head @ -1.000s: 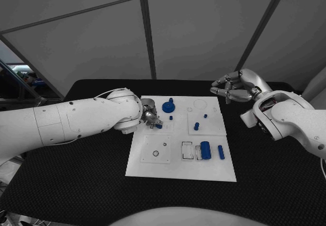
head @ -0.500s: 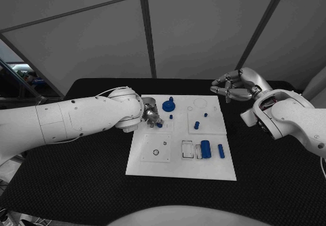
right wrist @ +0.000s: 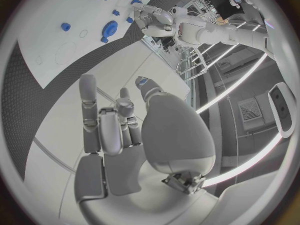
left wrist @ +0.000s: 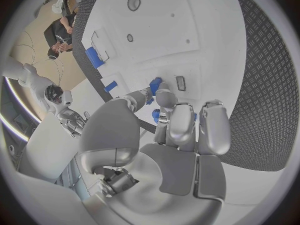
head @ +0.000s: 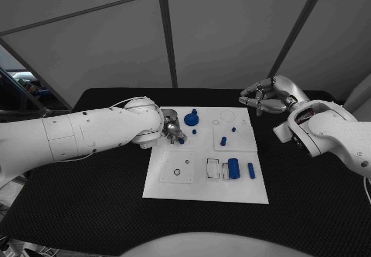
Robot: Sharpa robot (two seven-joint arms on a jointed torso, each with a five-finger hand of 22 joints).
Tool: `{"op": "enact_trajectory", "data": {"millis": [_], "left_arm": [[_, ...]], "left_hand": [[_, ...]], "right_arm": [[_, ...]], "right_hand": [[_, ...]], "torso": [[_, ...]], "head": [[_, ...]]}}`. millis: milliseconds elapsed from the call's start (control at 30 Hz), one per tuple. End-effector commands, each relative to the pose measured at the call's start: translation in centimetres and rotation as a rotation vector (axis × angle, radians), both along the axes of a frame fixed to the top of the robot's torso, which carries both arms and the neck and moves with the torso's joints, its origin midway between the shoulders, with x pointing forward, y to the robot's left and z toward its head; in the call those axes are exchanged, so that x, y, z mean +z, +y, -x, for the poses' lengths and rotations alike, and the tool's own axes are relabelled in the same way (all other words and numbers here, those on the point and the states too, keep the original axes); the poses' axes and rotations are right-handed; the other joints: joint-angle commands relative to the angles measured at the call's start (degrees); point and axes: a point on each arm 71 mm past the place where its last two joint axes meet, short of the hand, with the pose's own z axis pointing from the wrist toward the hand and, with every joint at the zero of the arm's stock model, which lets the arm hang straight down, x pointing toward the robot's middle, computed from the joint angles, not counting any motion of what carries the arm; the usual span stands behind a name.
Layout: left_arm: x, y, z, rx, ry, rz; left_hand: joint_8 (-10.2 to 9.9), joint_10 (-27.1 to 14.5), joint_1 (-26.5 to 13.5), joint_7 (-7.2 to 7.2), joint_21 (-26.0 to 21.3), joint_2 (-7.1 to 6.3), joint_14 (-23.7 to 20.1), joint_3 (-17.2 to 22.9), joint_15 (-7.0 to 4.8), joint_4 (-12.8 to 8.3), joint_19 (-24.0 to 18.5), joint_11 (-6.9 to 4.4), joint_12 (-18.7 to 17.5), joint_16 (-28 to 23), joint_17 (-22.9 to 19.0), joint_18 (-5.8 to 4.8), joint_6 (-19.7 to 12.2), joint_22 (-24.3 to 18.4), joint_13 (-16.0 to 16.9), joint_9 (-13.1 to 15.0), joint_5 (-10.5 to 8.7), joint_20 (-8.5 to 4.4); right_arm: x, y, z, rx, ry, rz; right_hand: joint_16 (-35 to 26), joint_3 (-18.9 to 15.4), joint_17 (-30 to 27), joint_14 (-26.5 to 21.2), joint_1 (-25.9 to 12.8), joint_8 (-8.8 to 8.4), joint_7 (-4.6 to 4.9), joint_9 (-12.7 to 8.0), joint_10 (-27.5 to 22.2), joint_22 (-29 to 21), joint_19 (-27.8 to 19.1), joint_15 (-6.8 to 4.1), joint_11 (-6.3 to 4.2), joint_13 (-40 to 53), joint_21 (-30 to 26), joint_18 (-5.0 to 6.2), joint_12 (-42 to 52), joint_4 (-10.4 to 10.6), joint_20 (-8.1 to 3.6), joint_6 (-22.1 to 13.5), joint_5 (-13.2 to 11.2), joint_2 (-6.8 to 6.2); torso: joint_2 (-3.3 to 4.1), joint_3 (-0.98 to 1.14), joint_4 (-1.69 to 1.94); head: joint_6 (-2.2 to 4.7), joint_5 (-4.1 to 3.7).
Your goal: Assemble the parts on the task board
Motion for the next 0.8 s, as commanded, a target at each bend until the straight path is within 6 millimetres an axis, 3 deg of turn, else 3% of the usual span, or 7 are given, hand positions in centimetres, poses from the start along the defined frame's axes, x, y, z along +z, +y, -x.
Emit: {"op": "enact_trajectory", "data": {"millis": [33,633,800], "left_arm": [[-0.21,-0.07,0.05,-0.007,0.019,-0.009],[-0.39,0.03,-0.19,-0.012,0.036,-0.024],[-0.41,-0.06,-0.31,-0.011,0.035,-0.024]], "left_hand": [[0.3,0.9,-0.5,-0.01,0.3,0.31,0.3,1.8,-0.31,-2.6,0.5,-0.56,0.4,0.2,0.0,-0.15,0.6,0.2,0.1,0.1,-0.23,-0.08],[0.4,1.1,-1.3,-0.35,0.7,1.14,0.3,-2.3,-0.46,-1.4,0.9,-0.81,0.2,0.3,0.0,-0.3,1.5,1.0,-0.8,0.3,-0.21,-0.28],[0.2,1.2,-2.7,-0.32,0.7,1.22,0.3,-4.7,-0.46,-0.1,0.9,-0.8,0.1,0.3,0.0,-0.31,1.9,1.1,-1.3,0.3,-0.31,-0.3]], "right_arm": [[0.13,0.09,0.01,0.009,-0.005,0.001],[0.09,-0.03,-0.03,0.006,-0.003,0.003],[0.09,-0.02,-0.02,0.006,-0.002,0.003]], "right_hand": [[-0.4,0.1,0.0,0.9,-0.2,0.14,0.01,0.1,-0.2,-0.1,-0.3,-0.25,0.03,-0.1,-0.3,0.98,-0.2,0.3,0.04,-0.4,0.4,-0.48],[-0.4,0.1,0.0,0.9,-0.2,0.14,0.01,0.1,-0.2,-0.1,-0.3,-0.25,0.03,-0.1,-0.3,0.98,-0.2,0.3,0.04,-0.4,0.4,-0.48],[-0.4,0.1,0.0,0.9,-0.2,0.14,0.01,0.1,-0.2,-0.1,-0.3,-0.25,0.03,-0.1,-0.3,0.98,-0.2,0.3,0.04,-0.4,0.4,-0.48]], "torso": [[0.02,-0.02,-0.01],[-0.01,0.01,0.03],[-0.02,0.01,0.0]], "head": [[-0.08,0.02],[-0.45,-0.18],[-0.47,-0.28]]}}
